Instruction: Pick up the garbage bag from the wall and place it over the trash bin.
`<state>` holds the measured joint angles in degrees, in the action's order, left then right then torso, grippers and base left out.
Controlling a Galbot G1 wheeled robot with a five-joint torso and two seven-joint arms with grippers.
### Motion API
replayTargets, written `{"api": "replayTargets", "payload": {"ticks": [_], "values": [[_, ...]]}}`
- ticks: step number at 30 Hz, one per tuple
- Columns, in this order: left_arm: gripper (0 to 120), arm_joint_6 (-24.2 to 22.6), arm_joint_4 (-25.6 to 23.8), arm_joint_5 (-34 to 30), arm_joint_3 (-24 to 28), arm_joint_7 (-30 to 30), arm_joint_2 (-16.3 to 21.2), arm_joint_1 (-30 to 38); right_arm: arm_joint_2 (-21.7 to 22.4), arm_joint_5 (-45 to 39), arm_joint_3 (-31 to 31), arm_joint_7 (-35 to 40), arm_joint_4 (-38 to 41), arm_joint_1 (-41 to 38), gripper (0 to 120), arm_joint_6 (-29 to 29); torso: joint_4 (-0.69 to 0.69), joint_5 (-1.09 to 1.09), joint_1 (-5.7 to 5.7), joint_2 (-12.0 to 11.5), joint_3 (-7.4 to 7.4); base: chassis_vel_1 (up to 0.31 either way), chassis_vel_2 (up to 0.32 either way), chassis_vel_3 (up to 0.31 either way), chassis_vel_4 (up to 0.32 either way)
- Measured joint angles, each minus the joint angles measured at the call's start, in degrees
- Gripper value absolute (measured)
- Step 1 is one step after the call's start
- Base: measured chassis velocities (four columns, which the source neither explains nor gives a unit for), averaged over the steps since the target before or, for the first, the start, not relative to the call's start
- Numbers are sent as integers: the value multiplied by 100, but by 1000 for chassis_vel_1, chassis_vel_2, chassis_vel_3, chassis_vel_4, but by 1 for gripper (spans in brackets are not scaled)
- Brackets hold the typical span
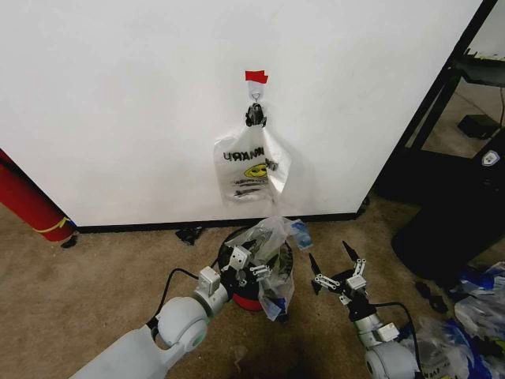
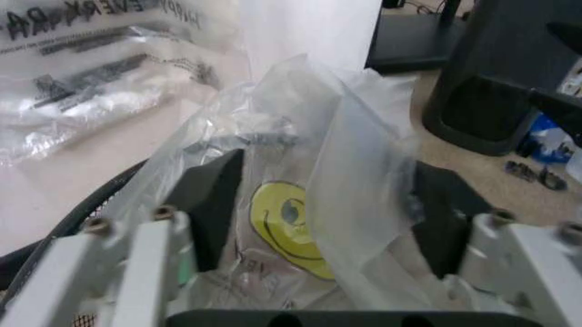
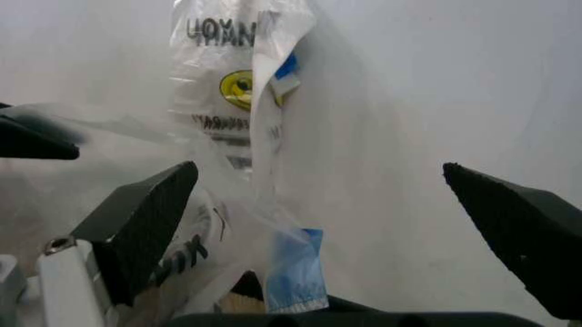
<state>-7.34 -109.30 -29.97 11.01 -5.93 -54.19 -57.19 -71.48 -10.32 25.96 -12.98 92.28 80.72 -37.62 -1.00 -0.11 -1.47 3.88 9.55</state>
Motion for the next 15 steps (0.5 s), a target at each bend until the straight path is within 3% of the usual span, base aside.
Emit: {"api": "replayTargets", "payload": {"ticks": [6, 8, 13, 15], "values": [[32, -14, 150, 126, 76, -119, -126, 139, -27, 41, -30, -6, -10, -8, 100, -25, -1, 0, 0, 0, 0, 0, 0, 0, 0], [29, -24, 151, 124, 76, -178, -146, 147, -27, 44, -38, -7, -18, -9, 100, -25, -1, 0, 0, 0, 0, 0, 0, 0, 0], [8, -250, 20, -222, -86, -602, -188, 106, 79, -143, -293, 183, -33, -31, 100, 212, 0, 0, 0, -1, 0, 0, 0, 0, 0], [8, -250, 20, -222, -86, -602, -188, 106, 79, -143, -293, 183, -33, -31, 100, 212, 0, 0, 0, -1, 0, 0, 0, 0, 0]]}}
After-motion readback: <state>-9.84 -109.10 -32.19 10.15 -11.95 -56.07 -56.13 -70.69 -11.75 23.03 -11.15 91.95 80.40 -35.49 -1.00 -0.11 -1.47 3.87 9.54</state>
